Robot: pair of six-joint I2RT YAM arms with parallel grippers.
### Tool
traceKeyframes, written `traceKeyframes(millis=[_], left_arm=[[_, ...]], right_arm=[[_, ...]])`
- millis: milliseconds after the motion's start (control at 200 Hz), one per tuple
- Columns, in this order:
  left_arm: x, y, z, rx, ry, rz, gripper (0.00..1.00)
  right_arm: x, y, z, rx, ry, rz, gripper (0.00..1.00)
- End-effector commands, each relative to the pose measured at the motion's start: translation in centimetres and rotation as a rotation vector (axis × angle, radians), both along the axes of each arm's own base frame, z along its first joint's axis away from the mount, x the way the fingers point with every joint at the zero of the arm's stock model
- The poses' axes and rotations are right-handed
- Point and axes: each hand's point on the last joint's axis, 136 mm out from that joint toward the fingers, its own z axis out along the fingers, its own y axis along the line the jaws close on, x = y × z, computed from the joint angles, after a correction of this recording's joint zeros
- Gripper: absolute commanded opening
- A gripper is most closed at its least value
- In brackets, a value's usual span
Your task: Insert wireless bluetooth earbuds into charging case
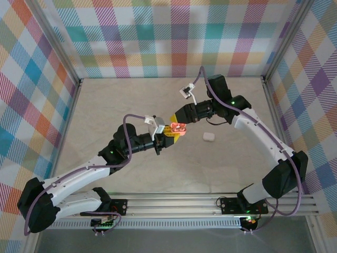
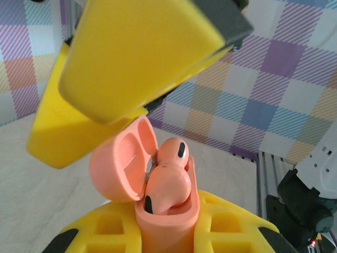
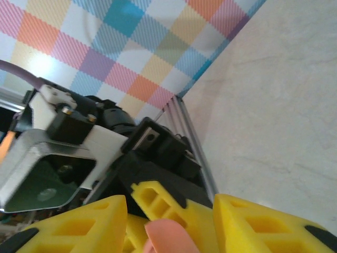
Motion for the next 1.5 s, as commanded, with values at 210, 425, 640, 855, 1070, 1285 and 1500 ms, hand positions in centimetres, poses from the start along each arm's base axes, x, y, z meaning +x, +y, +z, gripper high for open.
traceKeyframes(millis=[210, 425, 640, 855, 1070, 1285, 1500], left_arm=[[1.9, 0.4, 1.7, -0.053, -0.014, 0.106, 0.0], [2.3, 0.6, 1.2, -0.084, 0.024, 0.128, 0.0], [2.1, 2.0, 1.8, -0.1, 0.056, 0.162, 0.0], [2.6, 4.9, 2.2, -0.059, 0.088, 0.292, 0.0], [3.5, 5.5, 3.3, -0.068, 0.228, 0.334, 0.04], [4.3, 3.8, 4.7, -0.202, 0.345, 0.214, 0.05], [4.3, 2.2, 5.9, -0.303, 0.406, 0.056, 0.0]], right_arm=[[-2.7, -0.4, 2.2, 0.091, 0.032, 0.132, 0.45], [-3.9, -1.7, 3.9, 0.104, -0.062, 0.119, 0.44], [0.4, -4.5, 3.6, 0.114, -0.127, -0.139, 0.48], [3.2, -5.6, 0.1, 0.059, -0.105, -0.324, 0.52], [4.1, -5.0, -0.2, 0.158, -0.091, -0.345, 0.53], [4.6, -4.9, 0.0, 0.223, -0.093, -0.356, 0.56], [5.0, -4.3, 0.2, 0.252, -0.064, -0.325, 0.58]])
